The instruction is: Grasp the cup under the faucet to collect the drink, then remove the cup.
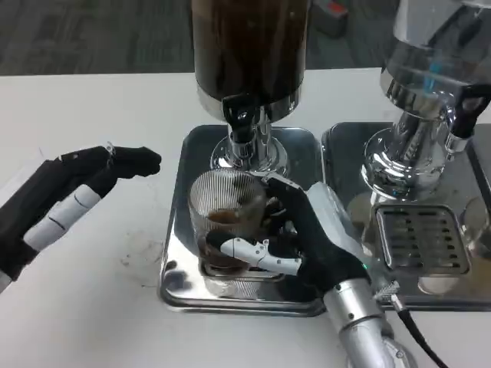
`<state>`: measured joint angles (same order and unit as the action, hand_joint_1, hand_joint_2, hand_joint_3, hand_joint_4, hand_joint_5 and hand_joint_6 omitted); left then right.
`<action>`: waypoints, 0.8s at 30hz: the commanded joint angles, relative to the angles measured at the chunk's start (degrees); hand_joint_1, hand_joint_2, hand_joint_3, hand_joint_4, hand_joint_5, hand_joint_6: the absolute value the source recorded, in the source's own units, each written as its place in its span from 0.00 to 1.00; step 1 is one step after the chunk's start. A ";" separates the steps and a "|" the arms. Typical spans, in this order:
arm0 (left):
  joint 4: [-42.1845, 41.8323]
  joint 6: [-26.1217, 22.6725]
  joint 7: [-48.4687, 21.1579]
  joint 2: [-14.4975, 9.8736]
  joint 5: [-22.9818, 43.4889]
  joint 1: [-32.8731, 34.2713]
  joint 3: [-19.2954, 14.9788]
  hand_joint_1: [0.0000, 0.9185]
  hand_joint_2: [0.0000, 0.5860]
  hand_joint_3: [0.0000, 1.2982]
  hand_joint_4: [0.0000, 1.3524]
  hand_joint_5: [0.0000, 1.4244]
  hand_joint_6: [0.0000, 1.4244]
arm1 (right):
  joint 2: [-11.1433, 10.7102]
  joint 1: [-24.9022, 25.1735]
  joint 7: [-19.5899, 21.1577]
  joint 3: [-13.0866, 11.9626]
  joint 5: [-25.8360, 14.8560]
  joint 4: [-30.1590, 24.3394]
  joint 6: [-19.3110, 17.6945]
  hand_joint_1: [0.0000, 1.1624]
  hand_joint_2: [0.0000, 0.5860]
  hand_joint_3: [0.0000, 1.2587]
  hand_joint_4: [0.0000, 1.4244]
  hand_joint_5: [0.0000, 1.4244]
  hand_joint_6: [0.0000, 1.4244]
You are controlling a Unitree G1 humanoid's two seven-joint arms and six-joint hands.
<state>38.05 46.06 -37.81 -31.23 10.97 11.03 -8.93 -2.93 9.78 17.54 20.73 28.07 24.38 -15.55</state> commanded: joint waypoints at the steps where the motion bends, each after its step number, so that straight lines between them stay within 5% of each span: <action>1: 0.94 -0.15 -0.69 -0.37 -0.06 0.66 -0.04 0.00 0.25 0.33 0.28 0.23 0.21 | -0.38 -0.92 1.45 -1.21 -0.04 -0.38 -0.93 0.49 0.37 0.38 0.37 0.42 0.47; 24: 3.74 0.75 -1.36 0.33 -0.13 3.18 0.61 0.00 0.25 0.33 0.28 0.23 0.21 | -1.49 -5.09 3.30 -4.41 1.83 -7.08 0.99 0.48 0.39 0.39 0.39 0.44 0.50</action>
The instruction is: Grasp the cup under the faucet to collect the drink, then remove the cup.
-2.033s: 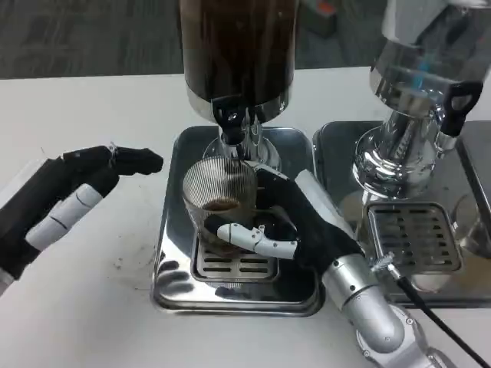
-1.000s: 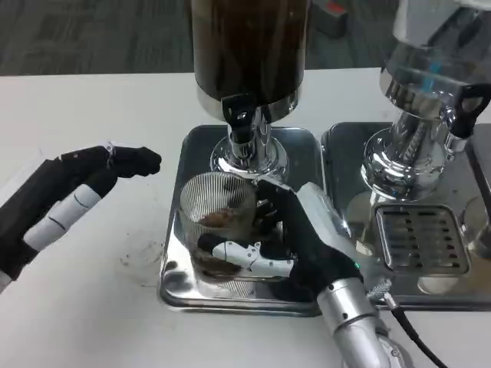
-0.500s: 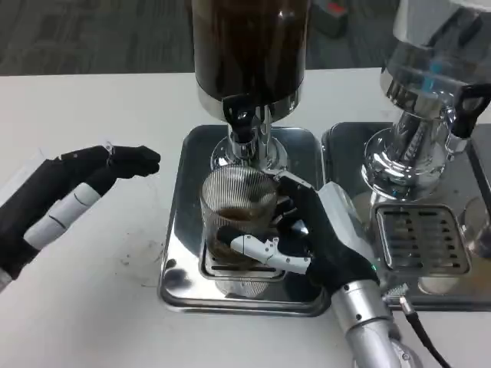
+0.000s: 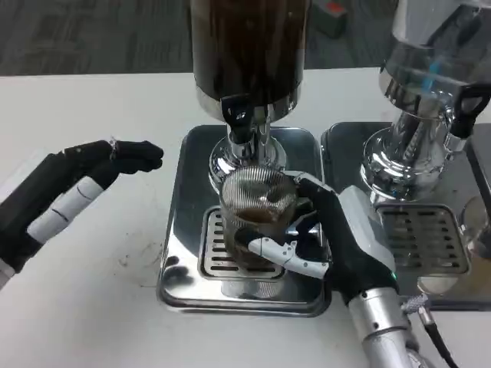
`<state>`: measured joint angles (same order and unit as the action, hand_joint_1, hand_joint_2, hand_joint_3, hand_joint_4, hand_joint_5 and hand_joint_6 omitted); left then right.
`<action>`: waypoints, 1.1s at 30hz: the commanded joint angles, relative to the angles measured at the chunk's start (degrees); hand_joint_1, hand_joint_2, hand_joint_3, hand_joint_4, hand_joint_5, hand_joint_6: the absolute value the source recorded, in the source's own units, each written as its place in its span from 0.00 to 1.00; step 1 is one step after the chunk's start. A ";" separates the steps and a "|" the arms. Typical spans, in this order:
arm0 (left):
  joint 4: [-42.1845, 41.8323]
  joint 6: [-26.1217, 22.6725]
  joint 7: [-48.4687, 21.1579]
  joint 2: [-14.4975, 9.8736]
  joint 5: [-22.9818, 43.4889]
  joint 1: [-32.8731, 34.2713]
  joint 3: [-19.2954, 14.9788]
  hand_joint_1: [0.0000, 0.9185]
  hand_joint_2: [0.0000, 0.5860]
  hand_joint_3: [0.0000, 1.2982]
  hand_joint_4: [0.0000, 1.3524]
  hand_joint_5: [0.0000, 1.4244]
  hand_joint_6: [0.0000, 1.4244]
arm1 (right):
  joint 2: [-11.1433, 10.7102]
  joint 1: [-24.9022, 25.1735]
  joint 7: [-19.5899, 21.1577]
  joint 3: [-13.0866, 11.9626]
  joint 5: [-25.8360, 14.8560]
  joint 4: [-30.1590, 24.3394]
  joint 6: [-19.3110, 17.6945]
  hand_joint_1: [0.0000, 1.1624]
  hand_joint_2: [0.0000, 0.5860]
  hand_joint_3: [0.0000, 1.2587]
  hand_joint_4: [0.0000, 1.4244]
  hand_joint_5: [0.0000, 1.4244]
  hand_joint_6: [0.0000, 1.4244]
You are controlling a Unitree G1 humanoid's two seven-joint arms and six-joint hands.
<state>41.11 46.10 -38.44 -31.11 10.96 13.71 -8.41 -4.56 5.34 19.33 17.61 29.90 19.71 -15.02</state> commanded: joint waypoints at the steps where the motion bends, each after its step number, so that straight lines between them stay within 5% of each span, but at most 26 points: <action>1: 0.80 0.73 -0.72 0.24 -0.16 0.57 0.12 0.00 0.25 0.33 0.28 0.23 0.21 | 0.10 -0.83 1.53 -1.53 0.01 -2.79 0.56 0.48 0.39 0.39 0.39 0.44 0.50; 26: 1.84 1.12 -0.70 0.58 -0.37 1.08 0.37 0.00 0.24 0.32 0.28 0.23 0.21 | 0.16 -4.09 2.30 -3.64 1.17 -9.18 2.42 0.50 0.42 0.42 0.41 0.48 0.55; 33: 2.47 1.26 -0.61 0.82 -0.63 1.39 0.58 0.00 0.24 0.32 0.28 0.23 0.21 | -0.09 -4.95 1.92 -4.38 1.34 -11.03 3.38 0.58 0.41 0.41 0.40 0.49 0.56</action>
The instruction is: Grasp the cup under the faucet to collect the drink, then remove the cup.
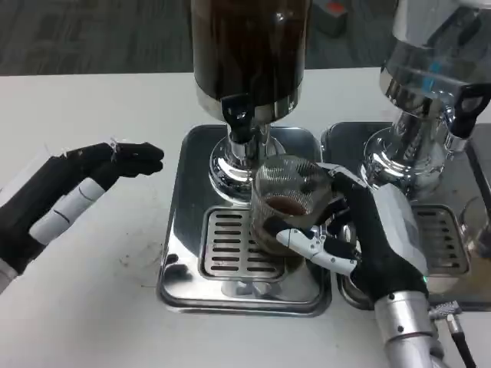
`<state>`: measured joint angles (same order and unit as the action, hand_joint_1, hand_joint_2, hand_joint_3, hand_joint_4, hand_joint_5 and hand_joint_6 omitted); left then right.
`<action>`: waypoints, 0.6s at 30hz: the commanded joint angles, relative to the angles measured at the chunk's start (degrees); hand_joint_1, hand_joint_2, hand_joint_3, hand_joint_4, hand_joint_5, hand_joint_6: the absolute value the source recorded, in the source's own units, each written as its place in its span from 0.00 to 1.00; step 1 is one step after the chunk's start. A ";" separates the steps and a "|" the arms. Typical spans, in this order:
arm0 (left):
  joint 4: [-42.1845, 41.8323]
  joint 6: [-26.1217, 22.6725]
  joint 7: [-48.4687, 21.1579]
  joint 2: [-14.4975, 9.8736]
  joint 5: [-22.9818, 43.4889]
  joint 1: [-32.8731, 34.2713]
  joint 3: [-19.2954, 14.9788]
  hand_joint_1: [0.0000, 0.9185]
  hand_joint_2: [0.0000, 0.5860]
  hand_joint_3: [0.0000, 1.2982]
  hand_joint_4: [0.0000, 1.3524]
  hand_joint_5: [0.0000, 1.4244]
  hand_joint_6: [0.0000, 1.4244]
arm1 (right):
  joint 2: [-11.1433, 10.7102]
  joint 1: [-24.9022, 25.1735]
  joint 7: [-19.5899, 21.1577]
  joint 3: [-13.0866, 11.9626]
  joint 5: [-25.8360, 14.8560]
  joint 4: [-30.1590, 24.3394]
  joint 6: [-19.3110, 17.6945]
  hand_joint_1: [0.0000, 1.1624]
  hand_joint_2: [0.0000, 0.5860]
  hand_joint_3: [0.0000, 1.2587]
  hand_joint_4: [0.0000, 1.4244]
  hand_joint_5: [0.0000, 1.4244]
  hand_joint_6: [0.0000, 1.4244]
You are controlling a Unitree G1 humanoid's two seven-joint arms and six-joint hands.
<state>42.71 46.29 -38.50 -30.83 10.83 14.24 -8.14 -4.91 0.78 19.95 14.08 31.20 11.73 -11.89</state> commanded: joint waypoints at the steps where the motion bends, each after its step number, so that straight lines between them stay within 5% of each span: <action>1: 0.91 1.11 -0.51 0.59 -0.56 0.87 0.37 0.00 0.24 0.32 0.28 0.23 0.21 | 0.24 -0.53 1.24 -0.90 0.05 -3.33 0.45 0.59 0.41 0.41 0.40 0.49 0.56; 18: 1.37 3.42 0.39 1.15 -2.25 0.10 1.30 0.00 0.24 0.31 0.28 0.22 0.21 | -1.27 -4.45 -0.22 -3.09 -0.07 -10.01 3.68 0.60 0.40 0.42 0.40 0.49 0.56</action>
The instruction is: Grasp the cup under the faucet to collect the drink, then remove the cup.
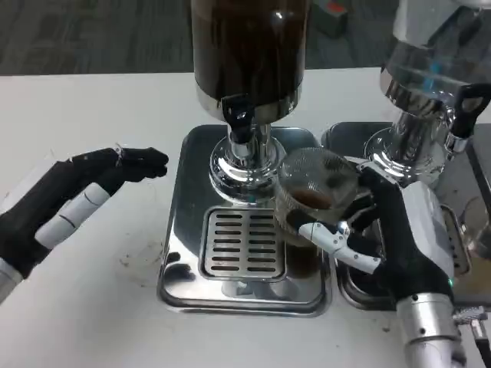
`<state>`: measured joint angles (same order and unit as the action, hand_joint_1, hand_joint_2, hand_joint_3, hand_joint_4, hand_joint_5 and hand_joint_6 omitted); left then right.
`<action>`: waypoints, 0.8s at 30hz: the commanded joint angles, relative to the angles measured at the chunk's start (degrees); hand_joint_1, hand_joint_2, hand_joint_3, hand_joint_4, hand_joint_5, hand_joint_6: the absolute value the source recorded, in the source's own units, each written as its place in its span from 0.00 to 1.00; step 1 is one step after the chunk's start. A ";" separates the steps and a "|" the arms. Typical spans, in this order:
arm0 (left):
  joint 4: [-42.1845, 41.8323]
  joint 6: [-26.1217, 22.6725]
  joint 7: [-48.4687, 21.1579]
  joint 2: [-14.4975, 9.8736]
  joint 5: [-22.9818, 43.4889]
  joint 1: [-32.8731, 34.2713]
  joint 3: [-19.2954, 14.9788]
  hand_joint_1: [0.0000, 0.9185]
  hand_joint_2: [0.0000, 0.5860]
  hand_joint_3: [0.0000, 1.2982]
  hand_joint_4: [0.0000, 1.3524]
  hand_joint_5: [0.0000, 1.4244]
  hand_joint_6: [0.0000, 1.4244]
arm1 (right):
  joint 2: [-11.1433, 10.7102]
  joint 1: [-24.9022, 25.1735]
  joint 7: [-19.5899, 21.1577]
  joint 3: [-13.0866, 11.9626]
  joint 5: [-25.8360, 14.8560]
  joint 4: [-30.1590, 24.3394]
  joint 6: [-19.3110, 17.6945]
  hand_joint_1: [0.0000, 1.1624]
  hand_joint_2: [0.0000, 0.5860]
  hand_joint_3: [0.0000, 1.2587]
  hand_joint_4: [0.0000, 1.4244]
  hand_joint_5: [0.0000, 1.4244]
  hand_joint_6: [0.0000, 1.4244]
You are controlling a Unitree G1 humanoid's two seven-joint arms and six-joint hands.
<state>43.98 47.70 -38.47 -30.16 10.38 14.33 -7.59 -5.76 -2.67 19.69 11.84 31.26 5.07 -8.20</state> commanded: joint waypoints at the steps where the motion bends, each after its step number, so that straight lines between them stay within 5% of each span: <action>1: 0.02 2.25 0.35 0.55 -1.91 -0.14 0.82 0.00 0.24 0.31 0.28 0.22 0.21 | -0.52 -1.35 -0.11 -0.96 -0.22 -3.87 0.21 0.60 0.40 0.42 0.40 0.49 0.56; 24: -5.40 9.85 2.73 -2.39 -5.30 -7.20 1.23 0.00 0.23 0.29 0.24 0.20 0.19 | -2.38 -9.98 -5.50 -2.18 0.14 -16.14 2.95 0.61 0.39 0.42 0.41 0.50 0.56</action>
<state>39.85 55.56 -36.75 -31.20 6.51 8.46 -6.15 -7.78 -12.06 14.41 10.04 31.26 -7.97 -4.94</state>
